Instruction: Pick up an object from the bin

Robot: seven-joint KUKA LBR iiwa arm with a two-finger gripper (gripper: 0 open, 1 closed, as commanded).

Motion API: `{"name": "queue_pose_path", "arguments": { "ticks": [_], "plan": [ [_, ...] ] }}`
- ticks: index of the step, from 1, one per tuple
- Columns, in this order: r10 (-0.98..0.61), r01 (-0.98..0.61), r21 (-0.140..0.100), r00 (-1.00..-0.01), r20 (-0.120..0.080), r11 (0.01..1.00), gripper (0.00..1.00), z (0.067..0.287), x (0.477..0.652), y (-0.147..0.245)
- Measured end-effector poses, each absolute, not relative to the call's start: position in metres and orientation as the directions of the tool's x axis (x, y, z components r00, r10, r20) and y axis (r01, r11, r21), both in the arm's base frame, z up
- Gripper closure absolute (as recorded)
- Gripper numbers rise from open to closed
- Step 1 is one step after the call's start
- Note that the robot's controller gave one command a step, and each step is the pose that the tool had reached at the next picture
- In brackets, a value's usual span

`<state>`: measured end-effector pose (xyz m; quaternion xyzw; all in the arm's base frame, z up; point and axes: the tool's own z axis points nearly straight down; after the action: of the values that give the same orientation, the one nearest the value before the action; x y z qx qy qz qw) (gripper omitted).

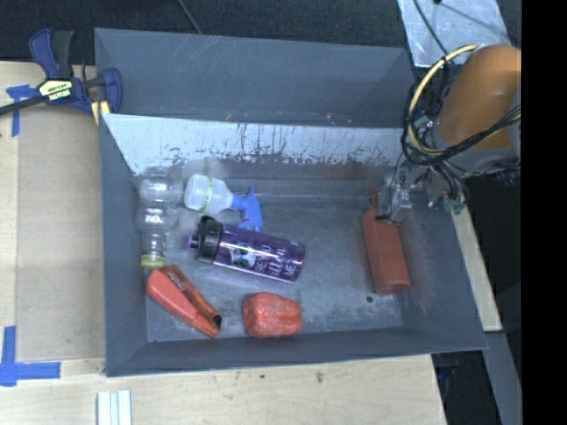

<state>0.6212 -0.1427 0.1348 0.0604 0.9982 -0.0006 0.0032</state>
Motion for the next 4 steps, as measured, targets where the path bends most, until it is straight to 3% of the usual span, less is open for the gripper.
{"name": "queue_pose_path", "arguments": {
  "ticks": [1, 2, 3, 4],
  "plan": [
    [0.12, 0.12, -0.001, -0.993, -0.006, 0.993, 0.0, 0.135, 0.621, -0.142],
    [0.119, 0.119, -0.001, -0.993, -0.006, 0.993, 0.0, 0.135, 0.621, -0.142],
    [0.059, 0.059, -0.003, -0.998, -0.026, 0.998, 1.0, 0.099, 0.62, -0.155],
    [0.059, 0.059, -0.003, -0.998, -0.026, 0.998, 1.0, 0.099, 0.62, -0.155]
  ]
}}
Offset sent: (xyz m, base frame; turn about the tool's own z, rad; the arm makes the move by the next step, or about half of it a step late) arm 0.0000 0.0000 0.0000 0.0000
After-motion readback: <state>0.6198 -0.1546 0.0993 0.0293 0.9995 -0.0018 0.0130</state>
